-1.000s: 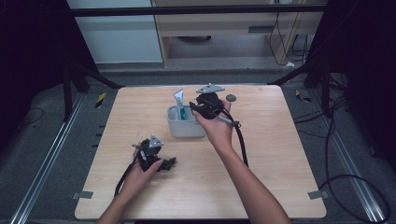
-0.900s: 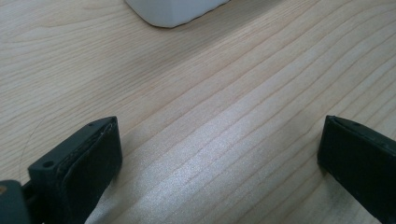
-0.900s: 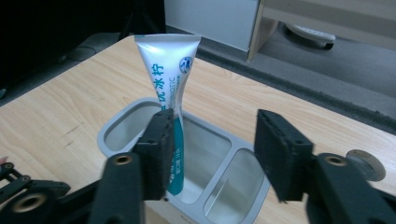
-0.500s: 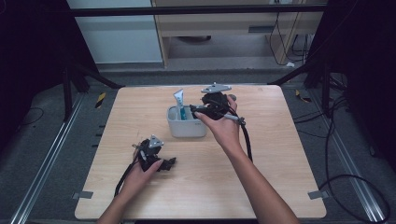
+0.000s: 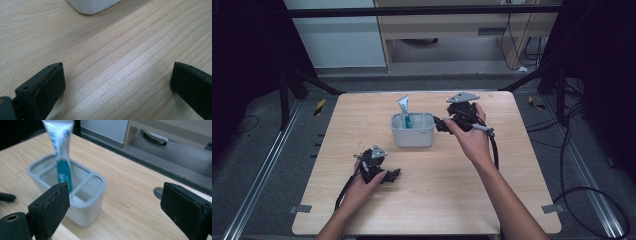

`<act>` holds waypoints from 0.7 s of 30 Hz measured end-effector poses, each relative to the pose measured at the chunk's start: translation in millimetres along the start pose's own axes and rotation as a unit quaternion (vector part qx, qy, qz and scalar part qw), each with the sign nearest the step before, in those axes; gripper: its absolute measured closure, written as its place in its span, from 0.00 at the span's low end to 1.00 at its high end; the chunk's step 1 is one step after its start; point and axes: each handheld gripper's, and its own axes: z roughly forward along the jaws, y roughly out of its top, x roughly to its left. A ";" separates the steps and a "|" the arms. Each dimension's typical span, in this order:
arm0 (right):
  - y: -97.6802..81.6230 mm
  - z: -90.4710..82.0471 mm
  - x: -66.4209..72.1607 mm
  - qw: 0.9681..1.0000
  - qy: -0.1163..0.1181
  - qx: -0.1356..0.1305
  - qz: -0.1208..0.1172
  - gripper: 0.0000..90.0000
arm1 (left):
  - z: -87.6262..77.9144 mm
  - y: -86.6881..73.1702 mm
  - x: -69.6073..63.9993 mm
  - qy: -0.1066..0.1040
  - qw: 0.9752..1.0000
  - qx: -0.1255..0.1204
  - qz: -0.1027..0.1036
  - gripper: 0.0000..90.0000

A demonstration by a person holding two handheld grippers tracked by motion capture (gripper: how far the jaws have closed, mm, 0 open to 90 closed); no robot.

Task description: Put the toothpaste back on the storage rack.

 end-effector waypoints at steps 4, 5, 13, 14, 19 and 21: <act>-12.0 -7.8 -13.0 1.000 -0.011 0.003 0.007 0.12 | 0.0 0.0 0.0 0.000 1.000 0.000 0.000 0.00; -14.9 -9.3 -16.3 1.000 -0.015 0.006 0.006 0.12 | 0.0 0.0 0.0 0.000 1.000 0.000 0.000 0.00; -35.9 -13.9 -40.6 0.999 -0.031 0.027 0.010 0.13 | 0.0 0.0 0.0 0.000 1.000 0.000 0.000 0.00; -38.3 -13.8 -43.5 0.999 -0.035 0.032 0.009 0.13 | 0.0 0.0 0.0 0.000 1.000 0.000 0.000 0.00; -51.6 -13.4 -55.8 0.998 -0.045 0.045 0.020 0.12 | 0.0 0.0 0.0 0.000 1.000 0.000 0.000 0.00; -58.6 -13.0 -60.3 0.997 -0.045 0.052 0.023 0.12 | 0.0 0.0 0.0 0.000 1.000 0.000 0.000 0.00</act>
